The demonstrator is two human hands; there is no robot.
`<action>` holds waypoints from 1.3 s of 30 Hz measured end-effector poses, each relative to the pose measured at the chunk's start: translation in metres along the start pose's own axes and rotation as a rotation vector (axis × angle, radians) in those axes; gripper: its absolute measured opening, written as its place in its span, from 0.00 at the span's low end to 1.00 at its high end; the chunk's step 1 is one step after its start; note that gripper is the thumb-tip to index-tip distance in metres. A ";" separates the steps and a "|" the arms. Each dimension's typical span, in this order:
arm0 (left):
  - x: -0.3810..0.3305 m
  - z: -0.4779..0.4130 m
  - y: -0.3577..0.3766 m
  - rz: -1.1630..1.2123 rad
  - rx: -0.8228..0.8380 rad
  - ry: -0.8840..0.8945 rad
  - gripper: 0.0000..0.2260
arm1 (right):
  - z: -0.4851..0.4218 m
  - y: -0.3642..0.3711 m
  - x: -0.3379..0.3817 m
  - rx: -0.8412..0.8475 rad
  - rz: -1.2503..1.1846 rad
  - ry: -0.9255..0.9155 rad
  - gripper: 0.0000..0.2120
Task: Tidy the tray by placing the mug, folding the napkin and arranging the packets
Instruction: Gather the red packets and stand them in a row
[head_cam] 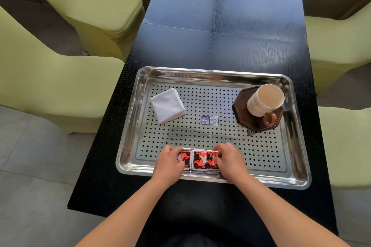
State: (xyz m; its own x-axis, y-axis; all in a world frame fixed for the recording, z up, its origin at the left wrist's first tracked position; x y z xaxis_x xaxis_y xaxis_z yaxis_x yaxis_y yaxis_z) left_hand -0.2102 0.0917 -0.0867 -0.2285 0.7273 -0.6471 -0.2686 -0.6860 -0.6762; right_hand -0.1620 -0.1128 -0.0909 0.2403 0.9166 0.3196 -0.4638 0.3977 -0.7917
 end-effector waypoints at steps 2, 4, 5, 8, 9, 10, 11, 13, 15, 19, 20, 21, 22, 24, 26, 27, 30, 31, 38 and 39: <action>0.000 -0.001 0.000 0.004 -0.001 -0.005 0.21 | -0.001 0.000 -0.001 -0.002 -0.011 0.002 0.10; 0.000 -0.001 0.001 0.002 -0.003 -0.006 0.22 | -0.001 -0.001 -0.002 -0.007 -0.012 0.004 0.10; 0.000 -0.001 0.001 0.002 -0.004 -0.006 0.22 | -0.001 0.000 -0.002 -0.009 -0.011 0.005 0.10; 0.001 -0.001 0.002 0.008 -0.005 -0.002 0.22 | 0.000 0.001 -0.002 -0.017 -0.005 0.004 0.11; 0.001 -0.001 0.001 0.008 -0.005 -0.002 0.22 | 0.001 0.001 -0.002 -0.019 -0.004 0.004 0.11; 0.000 -0.001 0.001 0.009 -0.005 -0.003 0.22 | 0.001 0.001 -0.001 -0.020 -0.005 0.002 0.11; 0.000 -0.001 0.001 0.009 -0.007 -0.003 0.22 | 0.001 0.001 -0.001 -0.020 -0.007 0.000 0.11; 0.000 -0.001 0.001 0.009 -0.012 0.000 0.23 | 0.002 0.000 -0.001 -0.015 -0.024 0.005 0.11; 0.001 -0.001 0.001 0.015 -0.022 -0.002 0.24 | 0.002 -0.001 -0.001 -0.019 -0.056 0.020 0.12; 0.001 -0.001 0.000 0.030 -0.039 -0.004 0.24 | 0.006 0.000 -0.002 -0.021 -0.079 0.023 0.12; 0.000 0.000 0.000 0.034 -0.038 -0.004 0.24 | 0.007 0.001 -0.002 -0.019 -0.080 0.020 0.12; 0.000 0.000 0.000 0.040 -0.037 -0.007 0.24 | 0.007 0.001 -0.002 -0.019 -0.086 0.020 0.12; 0.001 0.000 0.000 0.044 -0.038 -0.011 0.24 | 0.007 0.001 -0.002 -0.020 -0.094 0.022 0.12; 0.002 0.000 0.000 0.050 -0.044 -0.021 0.24 | 0.007 0.000 -0.003 -0.020 -0.099 0.023 0.13; 0.002 0.000 -0.001 0.053 -0.043 -0.025 0.24 | 0.007 0.000 -0.004 -0.013 -0.096 0.023 0.13; 0.003 0.001 -0.001 0.053 -0.042 -0.025 0.24 | 0.007 0.001 -0.005 -0.010 -0.097 0.023 0.13; 0.006 0.001 -0.003 0.058 -0.045 -0.023 0.24 | 0.006 0.000 -0.007 -0.010 -0.106 0.030 0.13; 0.007 0.002 -0.004 0.059 -0.045 -0.024 0.24 | 0.006 0.000 -0.007 -0.011 -0.108 0.030 0.13; 0.008 0.008 -0.012 -0.202 -0.036 0.051 0.15 | 0.006 0.000 -0.002 -0.009 -0.084 0.035 0.14; 0.007 0.009 -0.013 -0.310 -0.043 0.082 0.14 | 0.006 0.000 -0.001 -0.009 -0.079 0.037 0.13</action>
State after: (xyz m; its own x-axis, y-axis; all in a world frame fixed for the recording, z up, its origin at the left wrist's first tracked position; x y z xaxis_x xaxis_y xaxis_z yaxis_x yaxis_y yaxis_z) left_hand -0.2165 0.1061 -0.0796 -0.0654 0.8990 -0.4330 -0.2737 -0.4335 -0.8586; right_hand -0.1672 -0.1134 -0.0881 0.3076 0.8799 0.3622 -0.4340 0.4685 -0.7695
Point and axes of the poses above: each hand's wrist, its own z-axis away from the middle knuckle, its own y-axis out of the palm, x = y × z, the point moved 2 cm from there along -z, towards the middle knuckle, and after that the axes turned 12 degrees about y, right-handed, at the moved point
